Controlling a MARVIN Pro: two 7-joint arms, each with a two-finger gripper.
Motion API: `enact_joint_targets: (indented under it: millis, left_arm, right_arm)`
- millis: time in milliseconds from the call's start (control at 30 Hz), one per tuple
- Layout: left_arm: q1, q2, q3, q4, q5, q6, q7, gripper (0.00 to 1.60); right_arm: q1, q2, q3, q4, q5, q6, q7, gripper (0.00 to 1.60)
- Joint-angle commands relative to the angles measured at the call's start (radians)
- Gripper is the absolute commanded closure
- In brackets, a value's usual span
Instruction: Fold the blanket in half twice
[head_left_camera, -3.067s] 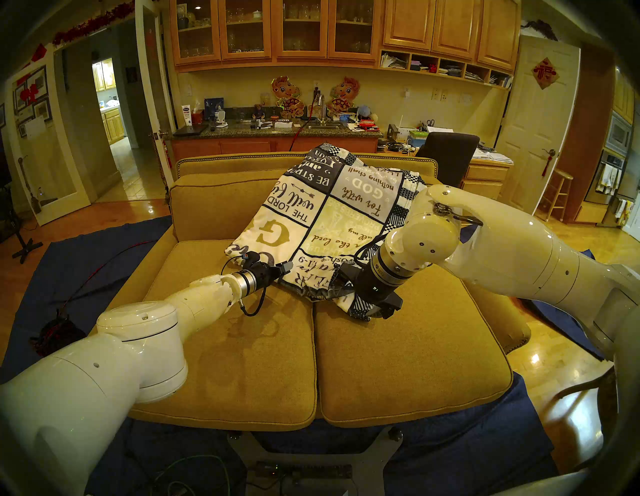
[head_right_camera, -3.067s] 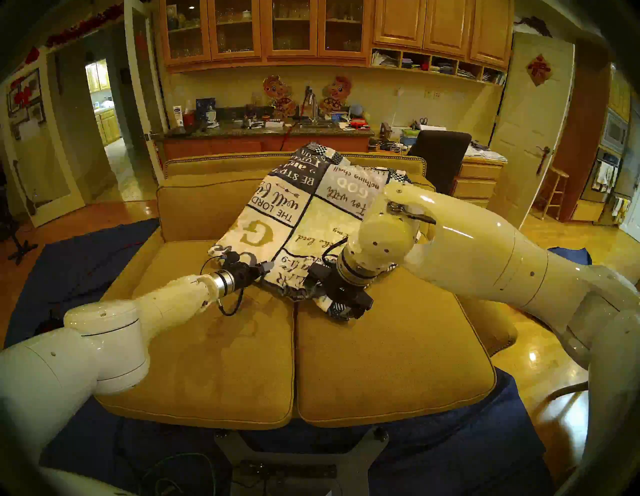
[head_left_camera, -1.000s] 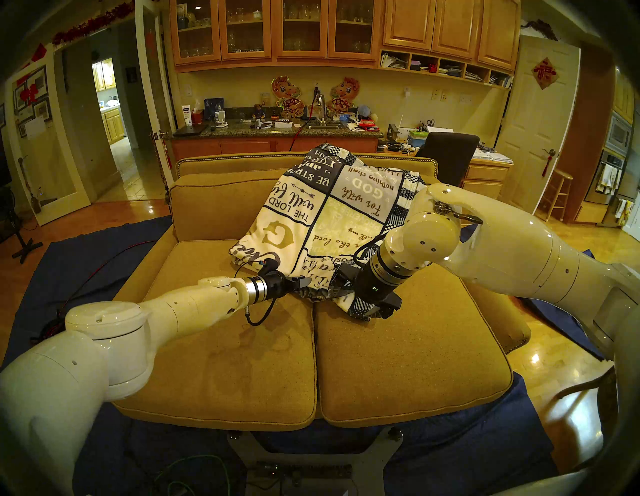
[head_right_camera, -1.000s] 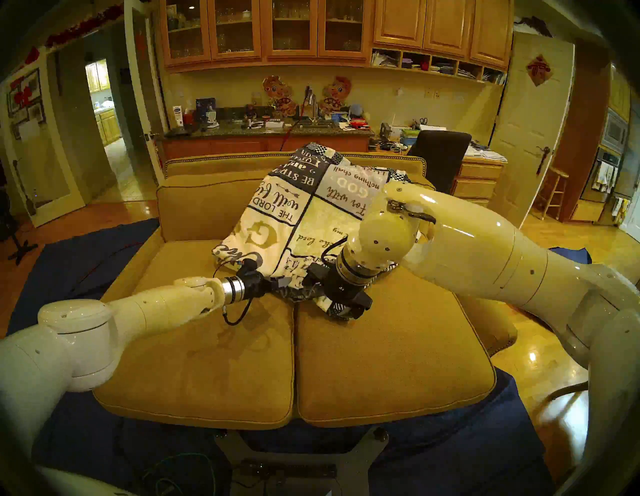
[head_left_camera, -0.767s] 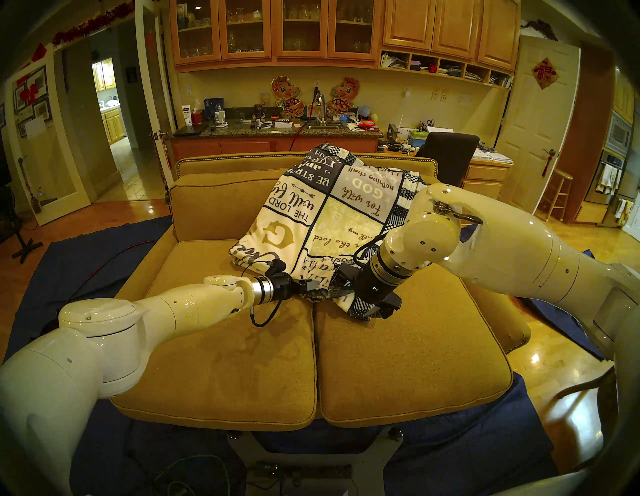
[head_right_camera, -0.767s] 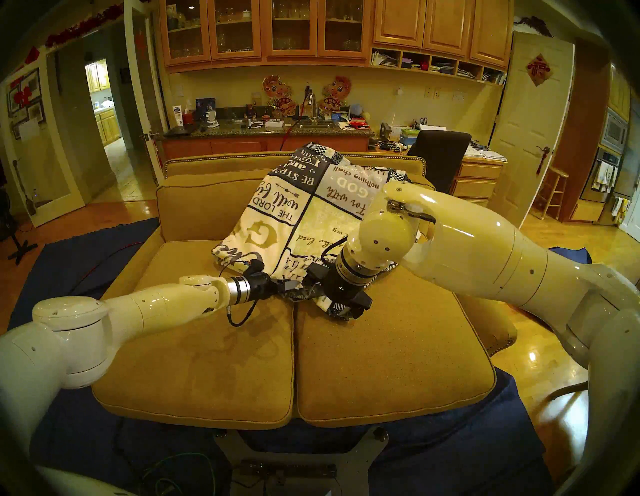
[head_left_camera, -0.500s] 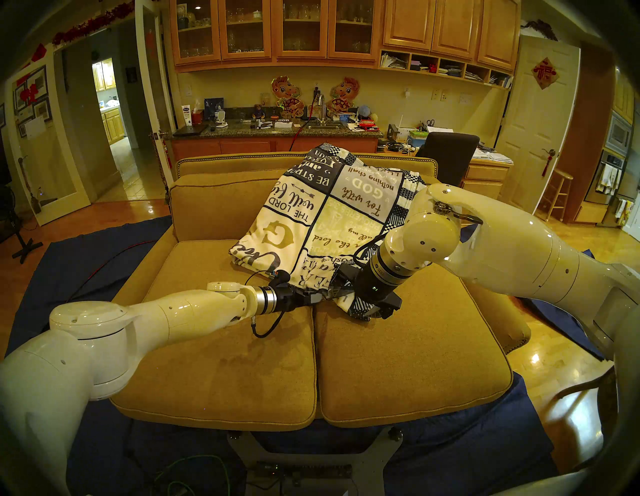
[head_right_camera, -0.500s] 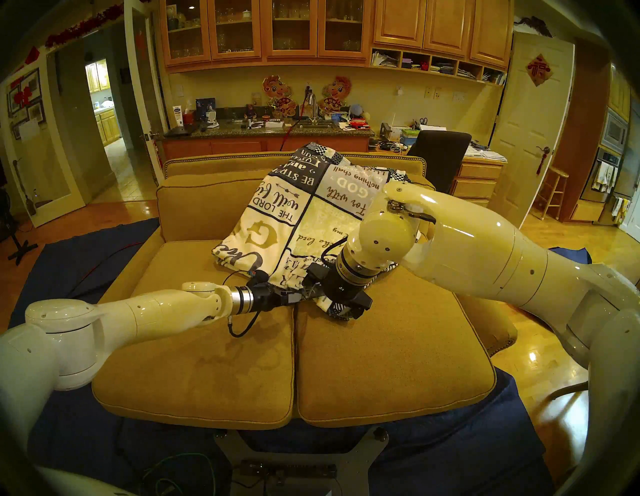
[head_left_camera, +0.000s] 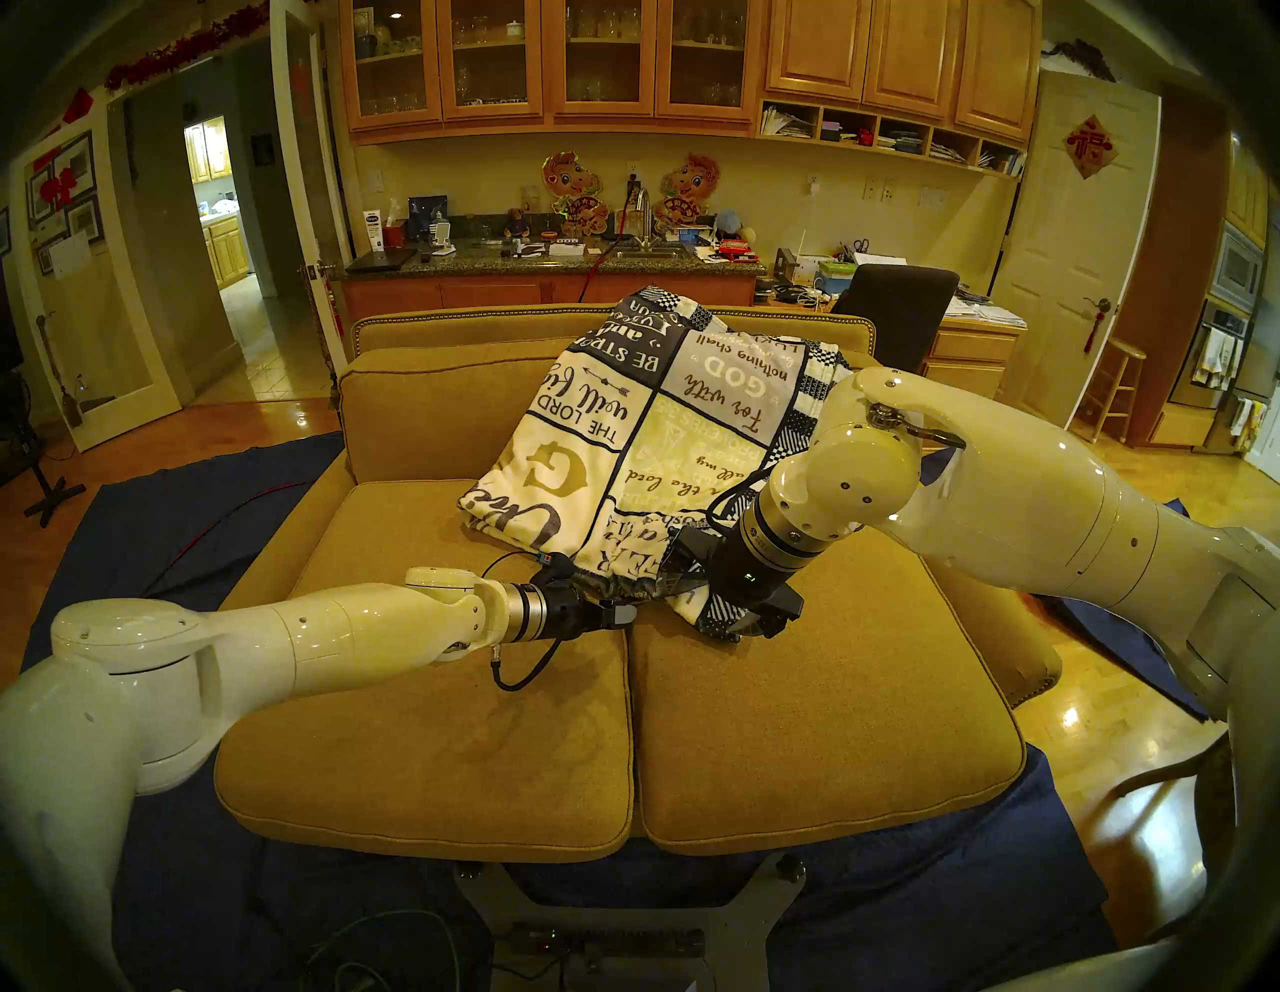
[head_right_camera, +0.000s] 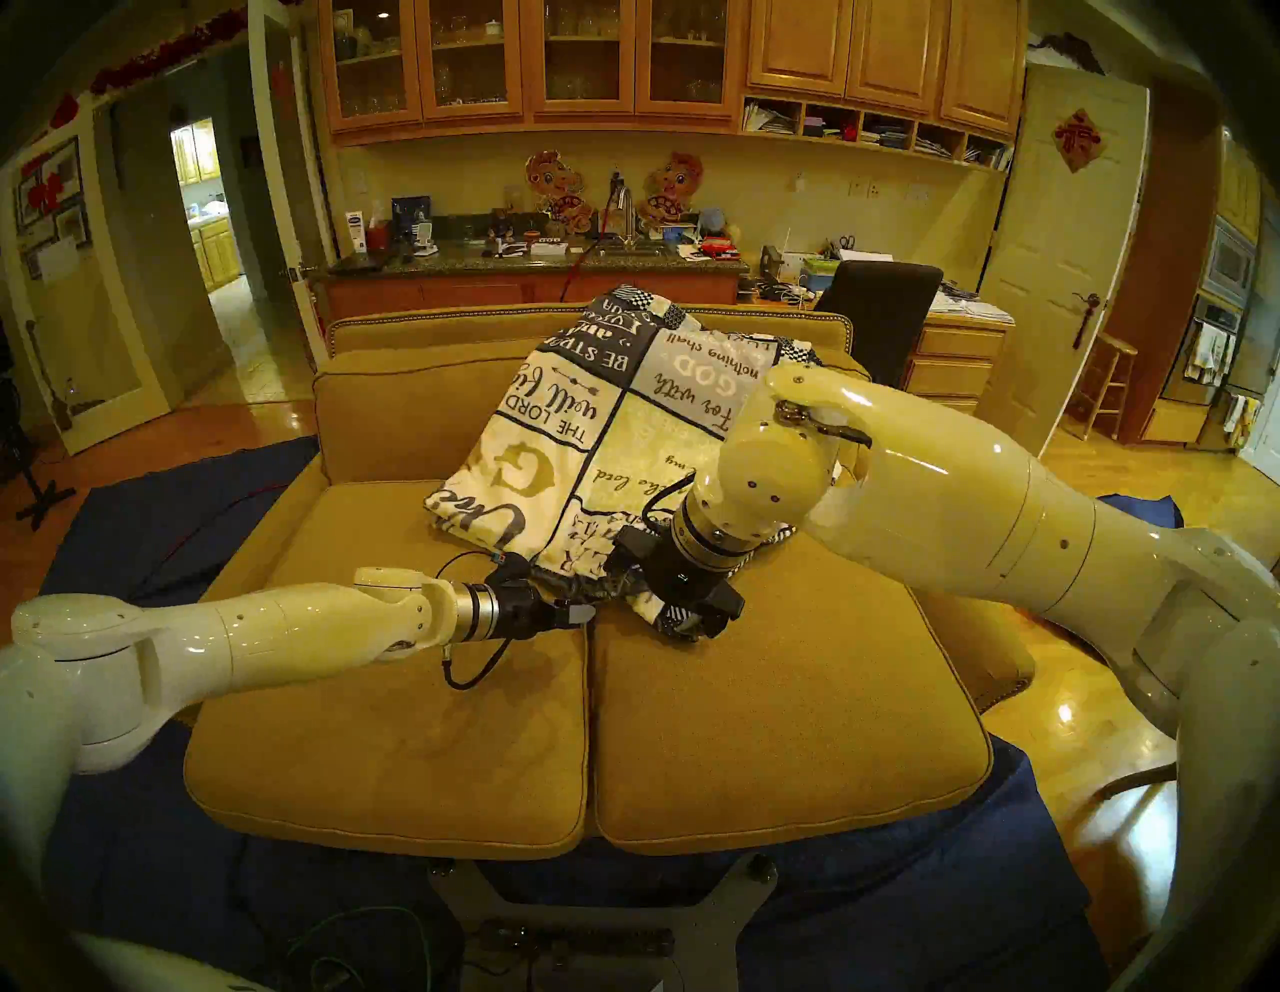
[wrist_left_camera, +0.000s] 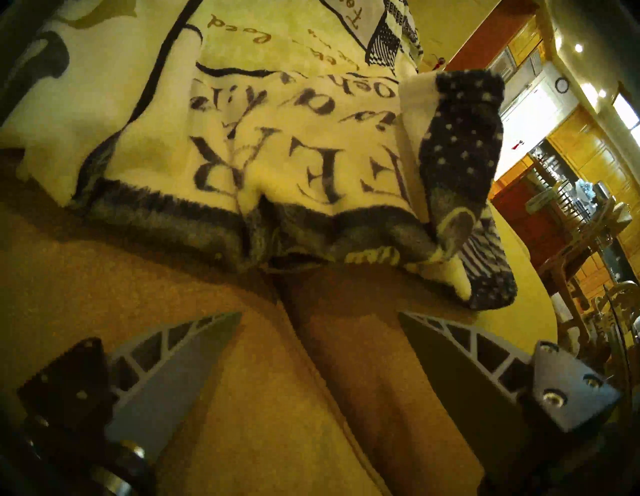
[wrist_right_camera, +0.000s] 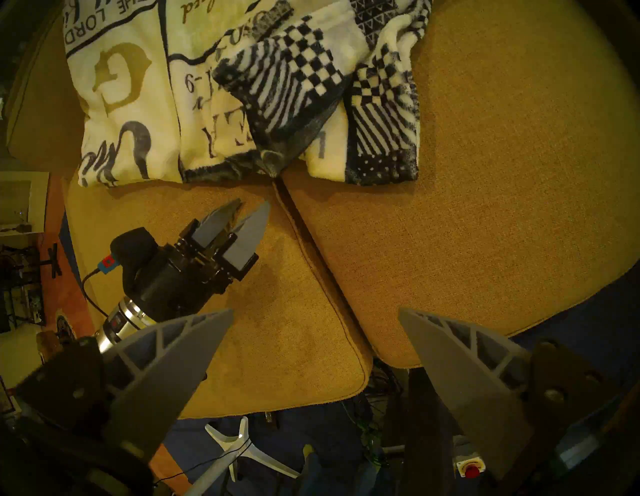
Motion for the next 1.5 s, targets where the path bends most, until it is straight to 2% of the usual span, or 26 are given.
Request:
enact_joint_targets:
  millis: [0, 167, 300, 433, 533, 633, 700, 800, 1133, 1167, 1200, 1267, 1300, 1367, 1467]
  left_arm:
    - [-0.047, 0.087, 0.005, -0.123, 0.019, 0.036, 0.12, 0.0]
    - [-0.053, 0.128, 0.021, -0.206, 0.028, 0.09, 0.228, 0.0]
    - [-0.059, 0.094, 0.051, -0.184, 0.064, 0.126, 0.301, 0.0]
    - [-0.067, 0.033, 0.09, -0.129, 0.135, 0.14, 0.372, 0.0]
    - [-0.06, -0.015, 0.079, -0.091, 0.145, 0.108, 0.422, 0.0]
    - [-0.063, -0.03, 0.051, -0.086, 0.126, 0.092, 0.458, 0.0]
    - [-0.051, -0.007, 0.006, -0.126, 0.061, 0.063, 0.483, 0.0]
    - [-0.031, 0.033, -0.036, -0.189, 0.016, 0.006, 0.448, 0.0]
    - [-0.009, 0.049, -0.054, -0.225, -0.009, -0.039, 0.487, 0.0]
    - [-0.02, 0.044, -0.04, -0.221, -0.003, -0.002, 0.5, 0.0]
    - [-0.032, 0.034, -0.023, -0.218, 0.009, 0.033, 0.549, 0.0]
    - [-0.041, 0.021, -0.001, -0.204, 0.045, 0.037, 0.61, 0.0]
    - [-0.05, 0.015, 0.014, -0.19, 0.059, 0.061, 0.611, 0.0]
    - [-0.051, 0.003, 0.026, -0.178, 0.088, 0.05, 0.668, 0.0]
    - [-0.067, -0.013, 0.043, -0.157, 0.13, 0.055, 0.698, 0.0]
  right_arm:
    - [0.01, 0.002, 0.008, -0.001, -0.002, -0.001, -0.001, 0.0]
    - [0.012, 0.003, 0.008, -0.002, -0.002, -0.002, -0.003, 0.0]
    - [0.012, 0.003, 0.008, -0.002, -0.002, -0.003, -0.004, 0.0]
    - [0.013, 0.003, 0.008, -0.002, -0.002, -0.003, -0.004, 0.0]
    - [0.013, 0.003, 0.008, -0.003, -0.002, -0.004, -0.006, 0.0]
    - [0.013, 0.003, 0.009, -0.003, -0.002, -0.005, -0.007, 0.0]
    - [0.013, 0.003, 0.009, -0.003, -0.002, -0.005, -0.008, 0.0]
    - [0.013, 0.003, 0.009, -0.003, -0.002, -0.005, -0.008, 0.0]
    - [0.013, 0.002, 0.01, -0.004, -0.003, -0.007, -0.011, 0.0]
    - [0.013, 0.002, 0.01, -0.004, -0.003, -0.007, -0.011, 0.0]
    - [0.013, 0.002, 0.01, -0.004, -0.003, -0.007, -0.011, 0.0]
    - [0.013, 0.002, 0.01, -0.004, -0.003, -0.007, -0.011, 0.0]
    - [0.013, 0.002, 0.01, -0.004, -0.002, -0.007, -0.011, 0.0]
    - [0.013, 0.002, 0.01, -0.004, -0.002, -0.007, -0.011, 0.0]
    - [0.013, 0.002, 0.01, -0.004, -0.002, -0.007, -0.011, 0.0]
